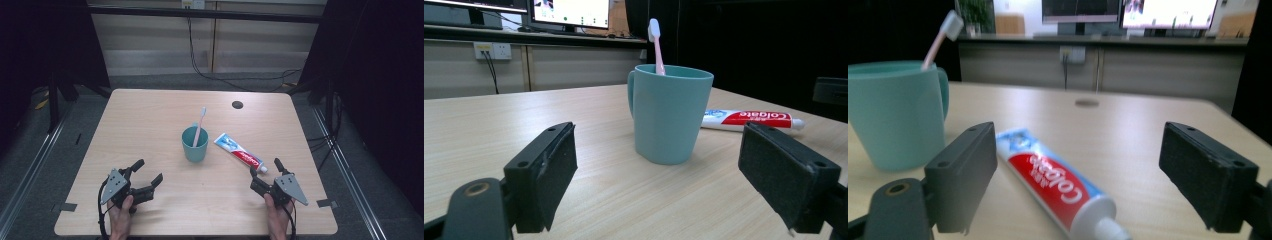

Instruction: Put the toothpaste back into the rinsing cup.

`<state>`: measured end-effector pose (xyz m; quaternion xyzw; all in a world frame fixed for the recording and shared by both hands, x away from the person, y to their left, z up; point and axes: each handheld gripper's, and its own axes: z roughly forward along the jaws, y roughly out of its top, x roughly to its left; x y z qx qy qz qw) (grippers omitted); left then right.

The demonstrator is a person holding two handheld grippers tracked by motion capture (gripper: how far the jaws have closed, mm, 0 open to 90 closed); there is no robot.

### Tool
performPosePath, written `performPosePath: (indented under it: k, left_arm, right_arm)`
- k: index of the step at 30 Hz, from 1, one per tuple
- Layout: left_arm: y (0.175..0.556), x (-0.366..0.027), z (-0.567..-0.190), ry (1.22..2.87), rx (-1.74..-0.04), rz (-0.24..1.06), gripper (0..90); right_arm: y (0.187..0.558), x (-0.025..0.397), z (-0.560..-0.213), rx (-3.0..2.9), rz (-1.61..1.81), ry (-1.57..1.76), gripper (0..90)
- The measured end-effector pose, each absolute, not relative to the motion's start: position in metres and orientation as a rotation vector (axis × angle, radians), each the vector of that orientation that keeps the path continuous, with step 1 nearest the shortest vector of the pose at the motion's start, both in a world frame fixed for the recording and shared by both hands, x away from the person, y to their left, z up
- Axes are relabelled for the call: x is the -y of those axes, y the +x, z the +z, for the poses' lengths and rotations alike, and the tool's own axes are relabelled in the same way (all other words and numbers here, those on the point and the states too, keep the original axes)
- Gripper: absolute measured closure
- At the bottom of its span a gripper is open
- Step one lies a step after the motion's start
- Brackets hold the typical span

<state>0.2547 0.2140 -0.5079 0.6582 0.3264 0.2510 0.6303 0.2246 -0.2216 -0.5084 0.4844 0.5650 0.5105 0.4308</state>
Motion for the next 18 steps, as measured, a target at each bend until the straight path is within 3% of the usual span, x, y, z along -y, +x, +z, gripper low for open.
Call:
performPosePath:
  k: [6, 10, 18]
  left_arm:
    - [0.252, -0.212, -0.508, 1.507, -0.745, 0.605, 15.8]
    - [0.253, -0.214, -0.508, 1.511, -0.725, 0.6, 15.9]
    - [0.248, -0.214, -0.51, 1.492, -0.693, 0.627, 15.6]
  right_arm:
    - [0.23, 0.224, -0.505, -1.62, 1.232, 1.249, 17.6]
    - [0.233, 0.228, -0.5, -1.64, 1.238, 1.316, 24.6]
    - [0.249, 0.234, -0.467, -1.726, 1.255, 1.303, 32.2]
